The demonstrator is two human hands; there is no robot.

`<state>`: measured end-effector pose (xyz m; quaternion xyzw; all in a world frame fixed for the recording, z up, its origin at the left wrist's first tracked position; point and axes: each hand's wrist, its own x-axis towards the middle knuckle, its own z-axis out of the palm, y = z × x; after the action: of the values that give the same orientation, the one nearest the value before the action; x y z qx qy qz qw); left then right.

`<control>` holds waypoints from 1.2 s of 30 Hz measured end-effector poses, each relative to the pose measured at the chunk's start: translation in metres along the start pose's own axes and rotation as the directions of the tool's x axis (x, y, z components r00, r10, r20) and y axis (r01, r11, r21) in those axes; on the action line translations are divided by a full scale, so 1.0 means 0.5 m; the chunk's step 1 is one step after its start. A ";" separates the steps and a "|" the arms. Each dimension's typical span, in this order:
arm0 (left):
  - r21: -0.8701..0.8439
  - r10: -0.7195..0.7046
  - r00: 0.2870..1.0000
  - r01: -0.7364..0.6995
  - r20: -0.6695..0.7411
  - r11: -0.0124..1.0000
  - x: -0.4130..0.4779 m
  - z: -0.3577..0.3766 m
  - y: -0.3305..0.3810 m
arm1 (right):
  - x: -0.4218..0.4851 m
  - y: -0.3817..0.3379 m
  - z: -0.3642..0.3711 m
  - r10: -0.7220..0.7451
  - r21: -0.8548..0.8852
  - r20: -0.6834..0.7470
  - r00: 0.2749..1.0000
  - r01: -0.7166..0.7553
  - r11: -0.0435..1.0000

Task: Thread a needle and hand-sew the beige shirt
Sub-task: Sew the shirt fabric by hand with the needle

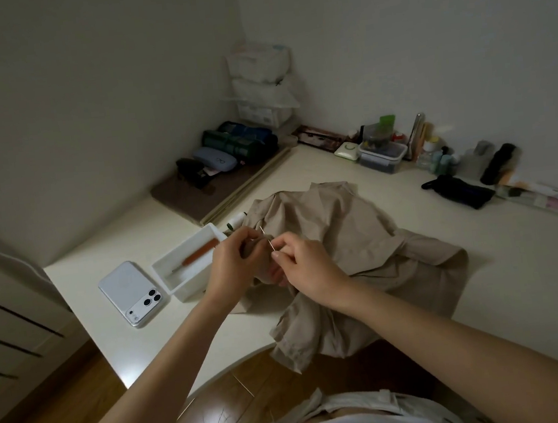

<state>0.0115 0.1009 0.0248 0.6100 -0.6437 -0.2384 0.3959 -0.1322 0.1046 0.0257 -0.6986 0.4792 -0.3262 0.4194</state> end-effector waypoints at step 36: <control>-0.158 -0.156 0.987 0.159 0.032 0.975 0.029 -0.031 -0.023 | -0.034 0.056 -0.047 -0.005 -0.374 0.313 0.950 0.129 0.918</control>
<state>0.0314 0.0877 0.0278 0.6230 -0.5759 -0.3258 0.4171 -0.1688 0.1090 0.0099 -0.8262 0.4393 -0.1263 0.3294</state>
